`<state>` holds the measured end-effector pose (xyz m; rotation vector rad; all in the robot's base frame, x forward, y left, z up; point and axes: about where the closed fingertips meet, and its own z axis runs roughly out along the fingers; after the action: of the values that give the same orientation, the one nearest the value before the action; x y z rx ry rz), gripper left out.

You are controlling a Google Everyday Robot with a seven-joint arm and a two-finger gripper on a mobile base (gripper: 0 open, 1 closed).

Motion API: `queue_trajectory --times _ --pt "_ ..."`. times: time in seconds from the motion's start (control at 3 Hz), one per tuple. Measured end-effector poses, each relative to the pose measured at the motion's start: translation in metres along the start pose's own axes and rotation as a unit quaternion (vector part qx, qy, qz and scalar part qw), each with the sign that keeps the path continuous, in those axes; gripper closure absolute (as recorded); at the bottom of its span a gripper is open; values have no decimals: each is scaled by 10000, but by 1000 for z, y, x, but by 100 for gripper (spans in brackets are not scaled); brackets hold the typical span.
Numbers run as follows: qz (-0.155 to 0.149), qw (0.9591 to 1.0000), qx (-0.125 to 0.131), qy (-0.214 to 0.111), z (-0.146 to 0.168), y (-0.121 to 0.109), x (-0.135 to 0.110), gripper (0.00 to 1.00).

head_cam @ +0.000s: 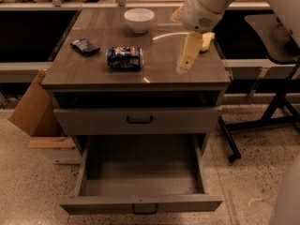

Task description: Place pepsi can into middle drawer

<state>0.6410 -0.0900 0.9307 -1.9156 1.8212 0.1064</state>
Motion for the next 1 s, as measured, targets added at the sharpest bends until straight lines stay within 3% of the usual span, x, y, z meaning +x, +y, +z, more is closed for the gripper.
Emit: queue_trajectory --times 0.33,1.0 --pt "48 9986 -328 -411 49 -14 -22 0" --pt "68 9981 -340 -511 59 -15 -28 0"
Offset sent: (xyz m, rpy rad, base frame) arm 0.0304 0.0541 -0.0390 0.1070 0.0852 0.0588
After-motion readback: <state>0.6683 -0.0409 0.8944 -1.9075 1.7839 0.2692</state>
